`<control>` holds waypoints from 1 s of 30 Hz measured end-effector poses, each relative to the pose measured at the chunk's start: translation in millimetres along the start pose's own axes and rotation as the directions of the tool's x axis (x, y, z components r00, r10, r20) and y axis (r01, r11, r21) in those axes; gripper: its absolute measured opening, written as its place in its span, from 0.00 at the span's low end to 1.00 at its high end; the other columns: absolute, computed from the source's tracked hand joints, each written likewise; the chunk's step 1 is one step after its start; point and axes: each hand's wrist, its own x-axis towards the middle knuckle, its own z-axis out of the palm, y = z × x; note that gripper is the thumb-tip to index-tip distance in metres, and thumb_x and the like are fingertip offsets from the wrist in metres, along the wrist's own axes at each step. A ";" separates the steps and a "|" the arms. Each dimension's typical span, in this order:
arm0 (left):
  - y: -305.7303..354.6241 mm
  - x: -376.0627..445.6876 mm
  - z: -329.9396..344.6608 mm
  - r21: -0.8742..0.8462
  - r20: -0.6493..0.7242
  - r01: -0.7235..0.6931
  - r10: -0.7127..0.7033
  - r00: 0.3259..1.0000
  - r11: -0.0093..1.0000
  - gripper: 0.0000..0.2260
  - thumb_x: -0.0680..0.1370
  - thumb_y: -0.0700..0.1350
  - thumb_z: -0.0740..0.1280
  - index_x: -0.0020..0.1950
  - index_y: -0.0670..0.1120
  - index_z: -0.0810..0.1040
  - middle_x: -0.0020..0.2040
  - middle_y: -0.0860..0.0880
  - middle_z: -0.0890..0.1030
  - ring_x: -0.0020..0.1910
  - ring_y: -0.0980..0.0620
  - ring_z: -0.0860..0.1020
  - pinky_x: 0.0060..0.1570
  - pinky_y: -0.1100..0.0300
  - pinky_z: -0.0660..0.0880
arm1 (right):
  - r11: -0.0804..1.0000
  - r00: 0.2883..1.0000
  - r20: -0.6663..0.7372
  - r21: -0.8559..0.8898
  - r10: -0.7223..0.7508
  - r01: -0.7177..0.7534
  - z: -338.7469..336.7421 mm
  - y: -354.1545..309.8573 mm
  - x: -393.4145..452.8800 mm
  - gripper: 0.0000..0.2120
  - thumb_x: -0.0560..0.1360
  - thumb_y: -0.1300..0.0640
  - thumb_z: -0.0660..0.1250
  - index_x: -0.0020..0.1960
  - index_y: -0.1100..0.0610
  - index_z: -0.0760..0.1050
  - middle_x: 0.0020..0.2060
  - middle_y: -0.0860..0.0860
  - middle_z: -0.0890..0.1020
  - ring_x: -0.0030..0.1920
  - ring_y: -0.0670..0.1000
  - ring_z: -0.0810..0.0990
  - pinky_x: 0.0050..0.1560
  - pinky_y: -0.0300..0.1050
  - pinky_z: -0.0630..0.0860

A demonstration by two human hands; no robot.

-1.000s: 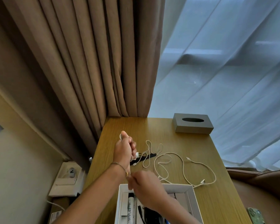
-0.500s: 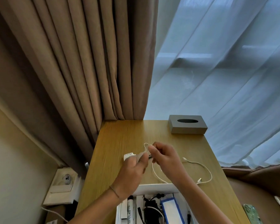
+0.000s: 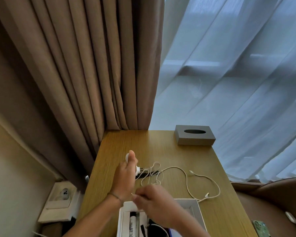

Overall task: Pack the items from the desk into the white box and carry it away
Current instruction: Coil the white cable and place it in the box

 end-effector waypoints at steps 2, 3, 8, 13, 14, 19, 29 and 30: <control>-5.6 -7.5 -5.6 -0.101 0.223 0.058 -0.034 0.974 0.993 0.36 0.69 0.80 0.49 0.33 0.46 0.65 0.27 0.52 0.61 0.26 0.56 0.59 0.28 0.61 0.59 | 0.972 0.998 -0.052 0.231 -0.021 0.033 -25.6 -8.3 -2.1 0.12 0.75 0.47 0.61 0.35 0.47 0.77 0.30 0.46 0.73 0.32 0.47 0.71 0.37 0.45 0.69; -5.3 -11.6 -8.2 -0.138 0.371 0.129 -0.069 0.926 0.982 0.36 0.65 0.82 0.50 0.34 0.47 0.66 0.28 0.53 0.62 0.25 0.56 0.59 0.26 0.63 0.60 | 0.950 0.996 -0.085 0.308 -0.024 0.049 -37.8 -9.8 -1.4 0.11 0.75 0.48 0.62 0.35 0.45 0.77 0.31 0.47 0.74 0.34 0.49 0.72 0.39 0.47 0.70; 11.8 -32.9 -4.4 -0.006 0.612 0.009 -0.004 0.791 1.000 0.26 0.75 0.72 0.60 0.35 0.49 0.66 0.28 0.57 0.63 0.25 0.58 0.59 0.26 0.68 0.60 | 0.905 0.981 -0.174 0.401 -0.079 0.144 -60.2 -1.5 15.2 0.11 0.81 0.56 0.67 0.39 0.54 0.77 0.31 0.49 0.76 0.33 0.49 0.74 0.40 0.44 0.74; 9.2 -22.5 -2.2 -0.195 0.089 0.126 -0.111 0.990 0.973 0.31 0.82 0.62 0.50 0.38 0.44 0.85 0.28 0.50 0.71 0.23 0.57 0.64 0.25 0.65 0.62 | 0.958 0.956 -0.283 0.285 0.073 0.011 -34.9 23.1 30.8 0.13 0.83 0.54 0.62 0.42 0.57 0.75 0.31 0.48 0.75 0.32 0.45 0.72 0.37 0.44 0.71; 4.3 -17.9 -5.4 -0.254 -0.014 0.193 -0.203 0.979 0.948 0.32 0.83 0.61 0.50 0.41 0.44 0.86 0.31 0.48 0.73 0.23 0.56 0.65 0.24 0.63 0.62 | 0.982 0.956 -0.278 0.183 0.099 -0.049 -25.7 28.2 31.8 0.13 0.84 0.53 0.61 0.41 0.54 0.75 0.30 0.46 0.74 0.30 0.43 0.70 0.36 0.44 0.69; -30.2 -8.8 -20.7 -0.244 -0.187 0.367 -0.415 0.890 0.897 0.33 0.83 0.63 0.49 0.35 0.41 0.79 0.28 0.47 0.77 0.25 0.53 0.72 0.25 0.61 0.69 | 0.992 0.938 -0.343 -0.087 0.052 -0.087 6.8 38.0 27.6 0.14 0.84 0.51 0.59 0.40 0.49 0.72 0.28 0.46 0.74 0.30 0.44 0.73 0.35 0.47 0.70; -9.3 -6.1 -25.6 -0.539 -0.137 0.300 -0.434 0.891 0.787 0.26 0.81 0.65 0.50 0.35 0.47 0.68 0.29 0.50 0.70 0.24 0.56 0.67 0.25 0.63 0.65 | 0.918 0.999 0.014 -0.393 -0.041 0.043 44.7 21.3 14.3 0.14 0.82 0.51 0.56 0.45 0.53 0.78 0.39 0.49 0.83 0.40 0.53 0.80 0.44 0.50 0.78; -8.8 -8.1 -25.7 -0.421 -0.178 0.271 -0.371 0.911 0.866 0.25 0.81 0.65 0.50 0.34 0.48 0.66 0.28 0.51 0.66 0.23 0.57 0.63 0.24 0.63 0.61 | 0.938 0.997 0.045 -0.341 -0.056 0.068 42.3 16.3 11.3 0.15 0.82 0.50 0.57 0.43 0.53 0.78 0.36 0.48 0.82 0.38 0.51 0.80 0.43 0.50 0.78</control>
